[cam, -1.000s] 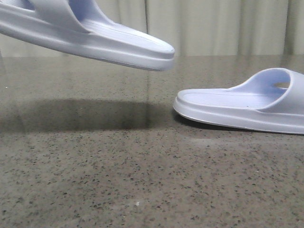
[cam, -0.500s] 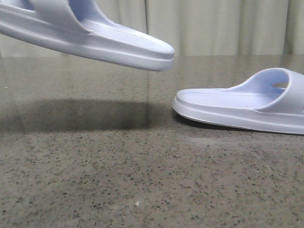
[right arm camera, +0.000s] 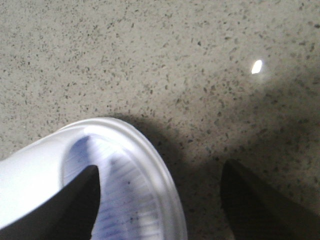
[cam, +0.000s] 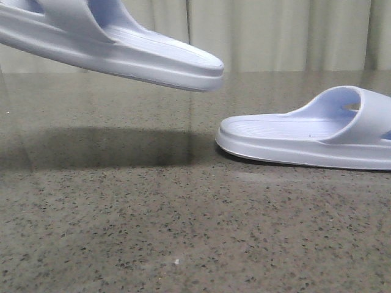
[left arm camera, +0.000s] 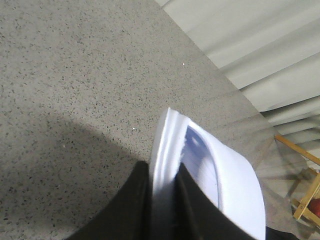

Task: Insert blue slippers together front up
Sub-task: 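Grasp the heel rim of the other slipper with the right gripper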

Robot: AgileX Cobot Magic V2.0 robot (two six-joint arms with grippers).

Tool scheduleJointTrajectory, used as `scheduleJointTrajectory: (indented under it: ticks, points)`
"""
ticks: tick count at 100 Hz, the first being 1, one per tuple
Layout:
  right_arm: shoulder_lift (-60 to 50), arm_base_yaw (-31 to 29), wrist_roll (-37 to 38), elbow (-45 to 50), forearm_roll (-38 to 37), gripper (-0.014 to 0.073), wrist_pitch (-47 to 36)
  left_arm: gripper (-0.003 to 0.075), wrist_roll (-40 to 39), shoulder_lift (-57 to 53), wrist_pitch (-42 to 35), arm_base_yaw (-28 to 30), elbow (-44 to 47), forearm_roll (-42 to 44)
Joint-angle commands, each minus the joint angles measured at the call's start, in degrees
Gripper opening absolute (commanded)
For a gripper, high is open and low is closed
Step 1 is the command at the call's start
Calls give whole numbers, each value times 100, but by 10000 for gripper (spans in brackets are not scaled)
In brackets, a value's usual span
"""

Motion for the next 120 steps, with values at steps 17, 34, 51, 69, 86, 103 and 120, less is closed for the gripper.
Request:
scheduleJointTrajectory:
  ticks: [17, 34, 51, 69, 86, 103, 120]
  points:
    - [-6, -23, 1, -134, 247, 411, -99, 16, 3, -60, -242, 7, -148, -190]
    - [-6, -23, 1, -134, 263, 256, -99, 16, 3, -60, -256, 7, -148, -190]
    - [-6, -23, 1, -134, 263, 160, -99, 16, 3, -60, -258, 7, -148, -190]
    - [-6, -23, 1, -134, 263, 142, -122, 16, 3, -60, -258, 7, -148, -190]
    - [-6, -23, 1, -134, 263, 8, -296, 16, 3, -60, -258, 7, -148, -190]
    - [-6, -23, 1, -134, 263, -107, -608, 16, 3, -60, -258, 7, -148, -190]
    - [-106, -23, 1, -134, 290, -107, -968, 16, 3, -60, -237, 7, -148, -268]
